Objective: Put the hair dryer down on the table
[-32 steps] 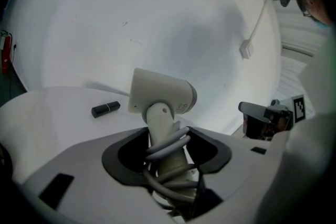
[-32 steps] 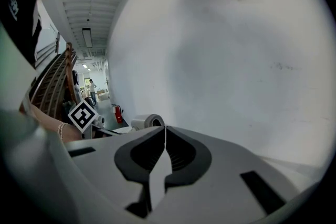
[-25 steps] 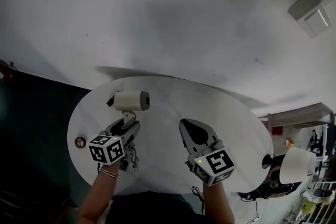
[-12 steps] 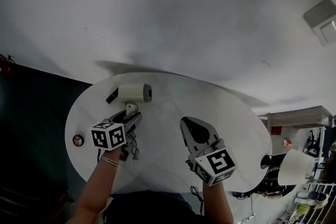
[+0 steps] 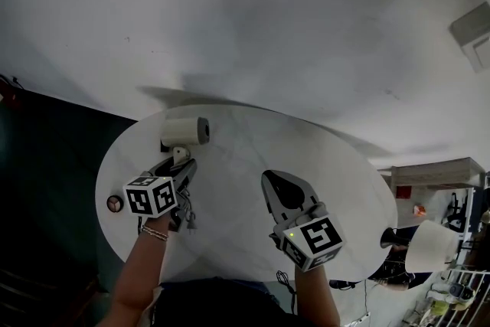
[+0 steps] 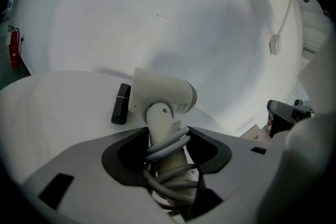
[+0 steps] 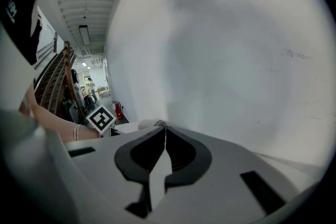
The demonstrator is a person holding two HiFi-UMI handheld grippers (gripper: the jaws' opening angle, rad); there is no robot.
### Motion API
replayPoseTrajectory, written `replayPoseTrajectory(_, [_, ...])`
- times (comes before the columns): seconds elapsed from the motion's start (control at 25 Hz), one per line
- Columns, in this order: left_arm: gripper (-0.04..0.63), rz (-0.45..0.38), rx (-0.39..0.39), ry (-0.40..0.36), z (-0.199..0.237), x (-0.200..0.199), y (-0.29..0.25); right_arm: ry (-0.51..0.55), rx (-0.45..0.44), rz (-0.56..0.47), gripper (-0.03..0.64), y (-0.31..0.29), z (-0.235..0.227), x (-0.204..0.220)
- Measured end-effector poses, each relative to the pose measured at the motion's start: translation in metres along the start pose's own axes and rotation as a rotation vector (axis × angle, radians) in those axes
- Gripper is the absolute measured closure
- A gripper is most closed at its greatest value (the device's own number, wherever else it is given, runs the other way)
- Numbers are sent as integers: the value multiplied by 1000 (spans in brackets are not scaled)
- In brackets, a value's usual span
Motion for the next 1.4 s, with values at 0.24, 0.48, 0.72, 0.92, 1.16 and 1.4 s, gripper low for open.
replayPoseTrajectory(0.24, [362,8,-36,-27,8,1,7,-1,-9,0,597,-2,-1,0])
replayPoseTrajectory(0.48, [362,12,-83,-39,16,4,17,-1,-20,0,597,-4,2,0])
replayPoseTrajectory(0.72, [362,8,-96,-41,5,5,4,6,-26,1,597,-5,5,-1])
replayPoseTrajectory(0.92, [362,30,-113,-76,2,5,-4,-1,-23,8,597,-3,3,2])
replayPoseTrajectory(1.16, [362,73,-111,-125,1,0,-10,-9,-24,17,597,-5,3,5])
replayPoseTrajectory(1.4, [362,93,-102,-137,-1,-1,-17,-12,-31,15,597,-7,3,5])
Point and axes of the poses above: the fingertips, and each gripper's own axes: y backward along the fingers, z to its left, x out of its underside, the point moved 4 cm from there along y, backward along the fingers, and after that the axes turned 1 degree about z, right-handed, at the moved point
